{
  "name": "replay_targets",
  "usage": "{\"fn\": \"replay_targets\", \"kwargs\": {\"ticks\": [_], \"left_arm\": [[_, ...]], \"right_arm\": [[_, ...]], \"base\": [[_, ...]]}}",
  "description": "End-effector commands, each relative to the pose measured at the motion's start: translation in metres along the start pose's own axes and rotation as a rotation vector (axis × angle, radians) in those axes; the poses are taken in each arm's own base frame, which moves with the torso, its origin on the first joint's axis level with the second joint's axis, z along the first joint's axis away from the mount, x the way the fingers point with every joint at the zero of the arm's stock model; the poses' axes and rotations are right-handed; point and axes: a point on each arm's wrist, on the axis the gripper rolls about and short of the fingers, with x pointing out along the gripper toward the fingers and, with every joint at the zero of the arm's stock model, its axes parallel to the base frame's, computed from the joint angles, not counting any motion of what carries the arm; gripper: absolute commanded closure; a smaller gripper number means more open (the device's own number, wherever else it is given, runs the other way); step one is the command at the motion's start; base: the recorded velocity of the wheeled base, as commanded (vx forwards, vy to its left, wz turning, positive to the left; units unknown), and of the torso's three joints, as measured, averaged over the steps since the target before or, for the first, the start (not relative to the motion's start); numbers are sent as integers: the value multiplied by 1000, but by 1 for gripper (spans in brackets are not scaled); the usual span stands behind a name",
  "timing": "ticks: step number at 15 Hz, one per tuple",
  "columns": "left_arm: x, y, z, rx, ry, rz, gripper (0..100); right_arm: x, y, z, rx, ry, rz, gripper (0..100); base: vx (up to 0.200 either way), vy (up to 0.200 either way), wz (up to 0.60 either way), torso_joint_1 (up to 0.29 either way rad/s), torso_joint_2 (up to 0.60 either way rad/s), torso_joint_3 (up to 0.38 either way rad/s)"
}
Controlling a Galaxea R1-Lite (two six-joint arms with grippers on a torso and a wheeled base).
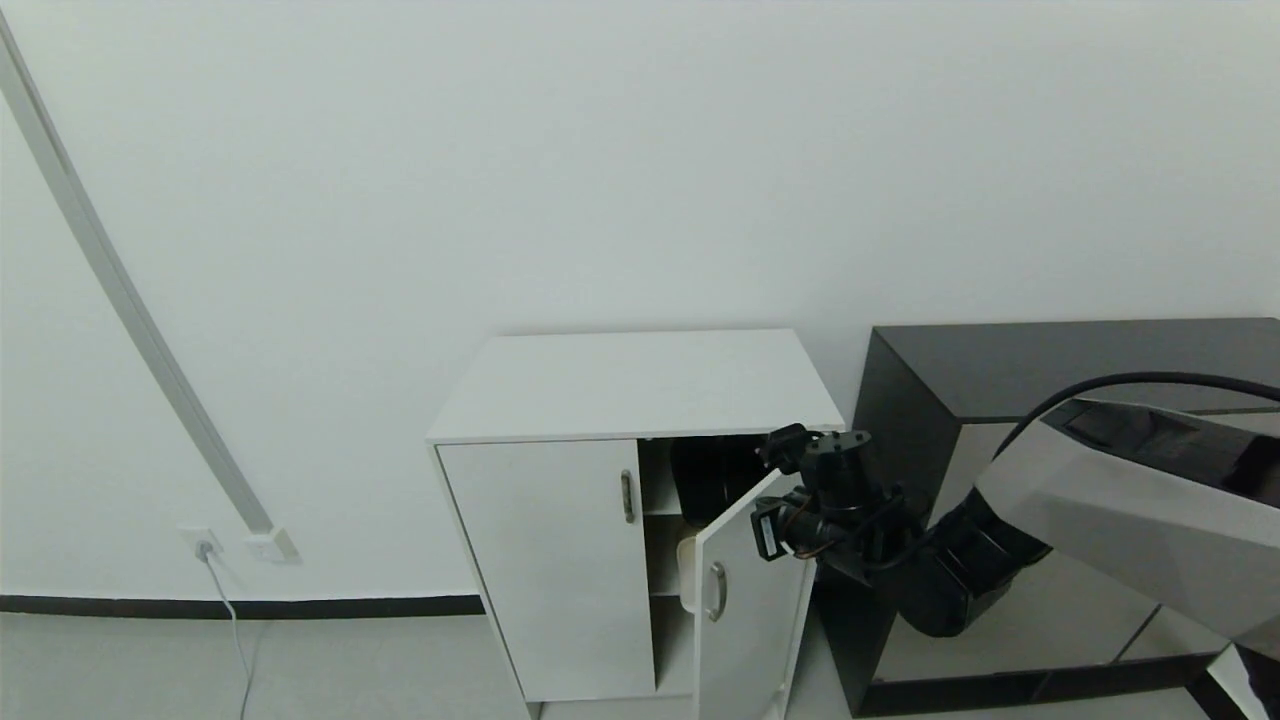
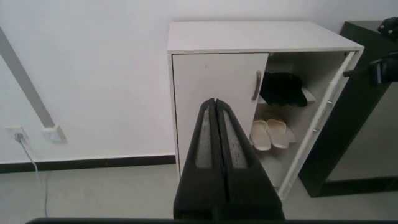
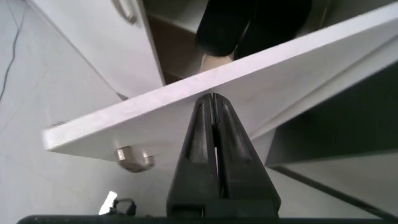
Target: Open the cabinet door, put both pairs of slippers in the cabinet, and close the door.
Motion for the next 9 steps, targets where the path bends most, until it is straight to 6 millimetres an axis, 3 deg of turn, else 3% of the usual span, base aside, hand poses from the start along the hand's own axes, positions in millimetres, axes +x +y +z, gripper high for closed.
{"fn": "replay_targets", "kwargs": {"ticks": [1,9], "left_arm": [[0,0,0,0,2,1,100],[0,0,0,0,2,3,100]], "right_arm": [[17,-5,-2,7,-8,-14,100],[57,-25,-1,34,-64,-61,100]], "base": [[0,0,0,0,0,0],[0,0,0,0,0,0]]}}
